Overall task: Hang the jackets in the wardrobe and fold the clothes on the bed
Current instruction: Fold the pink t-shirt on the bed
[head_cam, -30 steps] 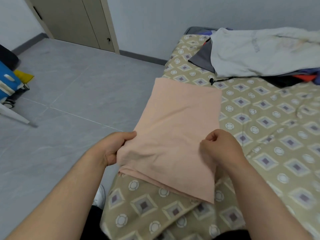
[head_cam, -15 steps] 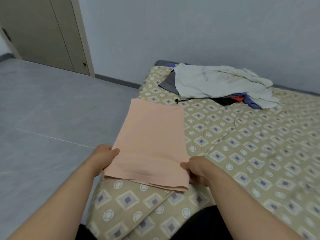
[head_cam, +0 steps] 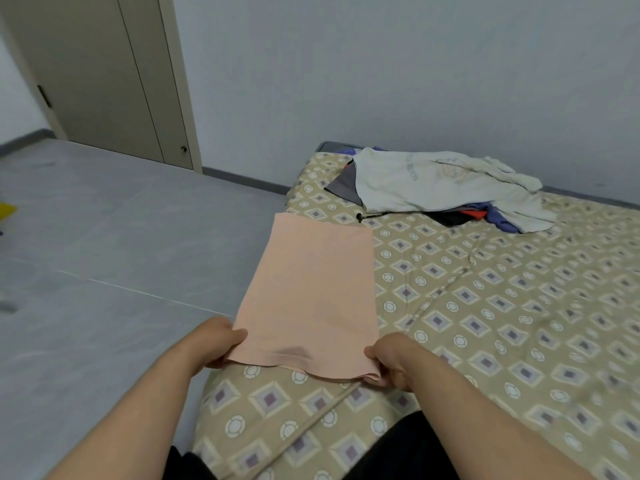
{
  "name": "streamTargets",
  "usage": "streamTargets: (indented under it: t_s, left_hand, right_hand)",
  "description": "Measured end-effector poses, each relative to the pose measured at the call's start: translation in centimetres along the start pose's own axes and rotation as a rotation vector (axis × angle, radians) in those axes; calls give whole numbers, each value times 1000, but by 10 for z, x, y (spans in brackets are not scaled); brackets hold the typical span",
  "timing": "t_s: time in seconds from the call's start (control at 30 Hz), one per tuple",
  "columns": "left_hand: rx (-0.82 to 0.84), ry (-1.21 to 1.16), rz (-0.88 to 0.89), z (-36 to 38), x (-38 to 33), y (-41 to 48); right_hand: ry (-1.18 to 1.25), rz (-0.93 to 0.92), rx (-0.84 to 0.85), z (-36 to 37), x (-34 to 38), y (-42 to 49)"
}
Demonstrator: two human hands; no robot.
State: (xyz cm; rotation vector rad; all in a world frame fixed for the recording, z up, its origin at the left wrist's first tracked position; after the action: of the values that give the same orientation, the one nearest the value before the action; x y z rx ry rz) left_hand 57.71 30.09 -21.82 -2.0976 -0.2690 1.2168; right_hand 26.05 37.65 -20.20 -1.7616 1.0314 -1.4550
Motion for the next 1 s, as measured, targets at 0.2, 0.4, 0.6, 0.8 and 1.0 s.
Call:
streamTargets:
  t_s: [0.2, 0.4, 0.6, 0.8, 1.0]
  left_hand:
    - [-169, -151, 104, 2, -2, -19]
    - [-276, -393, 173, 6, -5, -53]
    - [-161, -595, 237, 8, -1, -94]
    - [-78, -637, 372, 7, -8, -124]
    - [-417, -366, 452, -1, -4, -137]
  right_hand:
    - [-7, -102, -59, -5, 2, -25]
    - [-7, -326, -176, -14, 5, -63]
    - [177, -497, -10, -14, 4, -99]
    - [20, -699, -18, -17, 4, -119]
    - [27, -818, -153, -28, 3, -128]
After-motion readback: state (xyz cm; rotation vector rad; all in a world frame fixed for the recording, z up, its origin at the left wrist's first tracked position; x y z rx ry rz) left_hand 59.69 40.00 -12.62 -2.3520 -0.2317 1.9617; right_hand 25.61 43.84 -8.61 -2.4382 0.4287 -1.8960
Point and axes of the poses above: each hand's wrist, its own y-axis towards the middle knuckle, its own z-axis out of the palm, x = y × z, the point moved 4 cm from there along y, towards the middle knuckle, and after that the axes turned 7 degrees about x, right-handed, at the moved point
